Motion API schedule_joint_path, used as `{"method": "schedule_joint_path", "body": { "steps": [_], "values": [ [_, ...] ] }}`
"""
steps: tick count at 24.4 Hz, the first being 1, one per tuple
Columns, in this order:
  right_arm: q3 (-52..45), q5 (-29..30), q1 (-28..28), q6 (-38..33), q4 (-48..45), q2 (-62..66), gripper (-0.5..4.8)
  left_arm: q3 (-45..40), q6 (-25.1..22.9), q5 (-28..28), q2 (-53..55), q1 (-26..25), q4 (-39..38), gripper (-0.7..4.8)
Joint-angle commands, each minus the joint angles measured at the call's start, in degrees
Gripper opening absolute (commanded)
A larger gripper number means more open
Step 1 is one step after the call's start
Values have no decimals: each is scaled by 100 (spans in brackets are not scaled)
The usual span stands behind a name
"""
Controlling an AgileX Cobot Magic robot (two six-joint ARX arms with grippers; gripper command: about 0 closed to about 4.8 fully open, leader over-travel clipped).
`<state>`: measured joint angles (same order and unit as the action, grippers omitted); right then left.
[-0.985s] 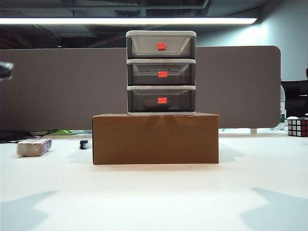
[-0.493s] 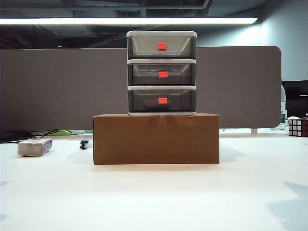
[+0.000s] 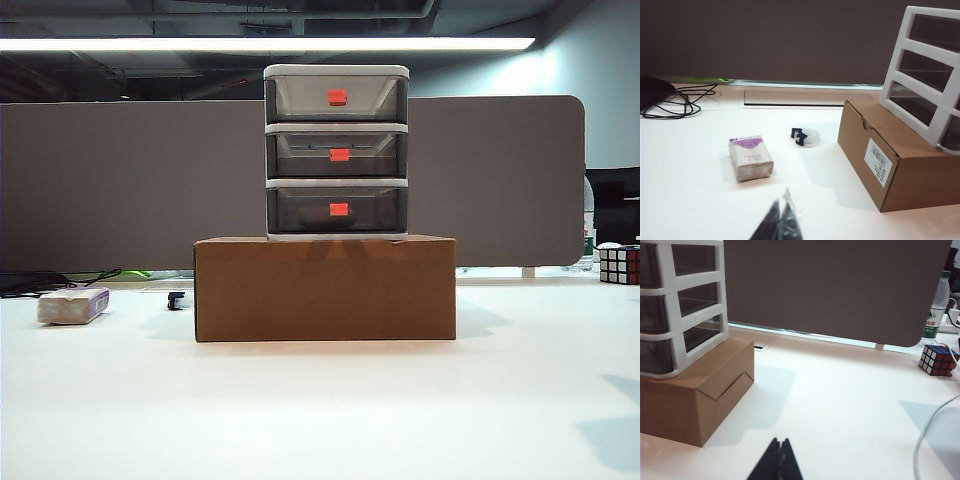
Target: Open the third layer of the drawer on the table, pick up the earphone case on the table and put it in, and finally close the drawer.
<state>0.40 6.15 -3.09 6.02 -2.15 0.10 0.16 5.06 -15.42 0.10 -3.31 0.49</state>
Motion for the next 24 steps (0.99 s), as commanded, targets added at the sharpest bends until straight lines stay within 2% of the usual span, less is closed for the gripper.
{"method": "schedule_joint_path", "body": {
  "steps": [1,4,24],
  "values": [
    [-35,17,-2,-13,-17,-13,-5,26,33,-424,2,-9,-66,-5],
    [-35,17,-2,-11,17,-13,-5,26,31,-682,2,-9,-142,-5],
    [-35,13,0,-11,42,-13,-5,26,31,-669,2,-9,-149,-5]
  ]
}}
